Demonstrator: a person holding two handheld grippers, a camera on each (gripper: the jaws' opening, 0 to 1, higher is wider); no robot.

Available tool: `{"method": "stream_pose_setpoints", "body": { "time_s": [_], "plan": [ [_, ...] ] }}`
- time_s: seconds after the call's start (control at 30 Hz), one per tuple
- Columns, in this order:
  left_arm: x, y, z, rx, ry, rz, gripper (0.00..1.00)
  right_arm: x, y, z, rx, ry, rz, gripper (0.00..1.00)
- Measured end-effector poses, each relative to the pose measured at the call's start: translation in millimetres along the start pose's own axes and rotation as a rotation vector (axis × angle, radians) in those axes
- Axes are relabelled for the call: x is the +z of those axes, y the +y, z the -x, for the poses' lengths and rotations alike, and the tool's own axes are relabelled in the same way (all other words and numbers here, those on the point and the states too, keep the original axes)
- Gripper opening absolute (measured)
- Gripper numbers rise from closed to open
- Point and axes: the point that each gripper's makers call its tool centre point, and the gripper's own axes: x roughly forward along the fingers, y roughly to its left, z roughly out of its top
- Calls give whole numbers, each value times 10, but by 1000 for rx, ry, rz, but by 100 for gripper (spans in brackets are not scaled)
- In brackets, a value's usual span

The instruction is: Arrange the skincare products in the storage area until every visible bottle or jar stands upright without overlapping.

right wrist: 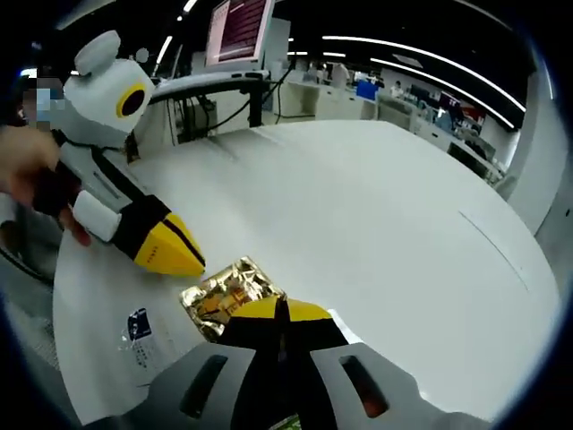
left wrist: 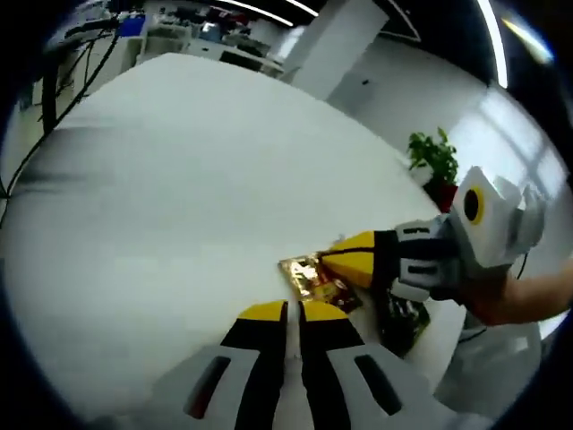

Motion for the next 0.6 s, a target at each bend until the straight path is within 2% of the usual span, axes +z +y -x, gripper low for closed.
{"method": "stream_pose_setpoints", "body": {
  "time_s": [0.1, 0.17, 0.3, 0.47, 0.5, 0.53, 0.6],
  "plan": [
    [109, -89, -26, -26, -20, -113, 0, 2, -9, -9, -15, -3, -23, 1],
    [118, -161, -92, -24, -4, -236, 2, 5, -13, -11, -24, -4, -39, 1],
    [60, -275, -221, -13, 48, -352, 7, 17, -8, -25, -41, -2, -56, 1],
    [-7, -135, -298, 83, 114, -495, 10, 19, -8, -33, -50, 0, -68, 1],
    [-9, -117, -300, 92, 121, -517, 12, 19, -8, -34, -52, -1, -70, 1],
    [42, -185, -297, 81, 94, -519, 12, 19, -8, -34, -53, -1, -72, 1],
    [57, -125, -300, 85, 110, -545, 14, 17, -8, -34, -57, -2, -82, 1]
  ]
}}
